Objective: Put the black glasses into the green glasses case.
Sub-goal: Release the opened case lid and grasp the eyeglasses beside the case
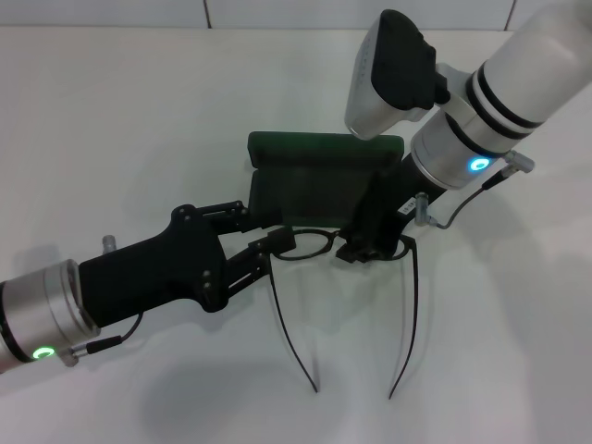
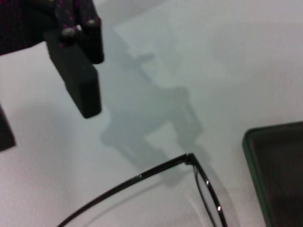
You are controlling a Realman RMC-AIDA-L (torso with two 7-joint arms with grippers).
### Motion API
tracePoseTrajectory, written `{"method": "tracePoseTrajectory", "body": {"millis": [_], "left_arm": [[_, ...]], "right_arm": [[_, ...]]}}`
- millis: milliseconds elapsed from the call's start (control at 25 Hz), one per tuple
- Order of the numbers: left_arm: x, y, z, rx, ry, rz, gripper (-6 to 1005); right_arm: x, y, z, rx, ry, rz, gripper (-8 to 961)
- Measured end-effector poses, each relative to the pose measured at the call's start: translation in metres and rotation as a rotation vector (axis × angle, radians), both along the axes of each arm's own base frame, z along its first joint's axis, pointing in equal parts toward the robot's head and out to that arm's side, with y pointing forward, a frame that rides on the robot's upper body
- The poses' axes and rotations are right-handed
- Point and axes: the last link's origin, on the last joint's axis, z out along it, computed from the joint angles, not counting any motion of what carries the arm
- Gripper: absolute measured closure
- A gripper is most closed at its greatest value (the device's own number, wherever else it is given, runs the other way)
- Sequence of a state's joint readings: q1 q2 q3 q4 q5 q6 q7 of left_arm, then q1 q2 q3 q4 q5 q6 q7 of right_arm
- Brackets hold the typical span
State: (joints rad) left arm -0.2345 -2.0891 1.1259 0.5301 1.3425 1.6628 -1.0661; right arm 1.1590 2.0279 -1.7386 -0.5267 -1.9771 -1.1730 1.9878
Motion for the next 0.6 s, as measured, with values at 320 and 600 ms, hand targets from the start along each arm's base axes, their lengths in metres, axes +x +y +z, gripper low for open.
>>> {"method": "tracePoseTrajectory", "body": {"millis": [320, 600], "left_arm": [[0.0004, -0.0001, -0.0007, -0.001, -0.002, 0.000, 686], [0.0002, -0.0004, -0.0009, -0.002, -0.002, 0.002, 687]], "right_arm": [[-0.0022, -0.0005, -0.0017, 0.000, 0.043, 0.010, 747], [-0.0025, 0.0002, -0.0018, 0.005, 0.045, 0.011, 784]]}}
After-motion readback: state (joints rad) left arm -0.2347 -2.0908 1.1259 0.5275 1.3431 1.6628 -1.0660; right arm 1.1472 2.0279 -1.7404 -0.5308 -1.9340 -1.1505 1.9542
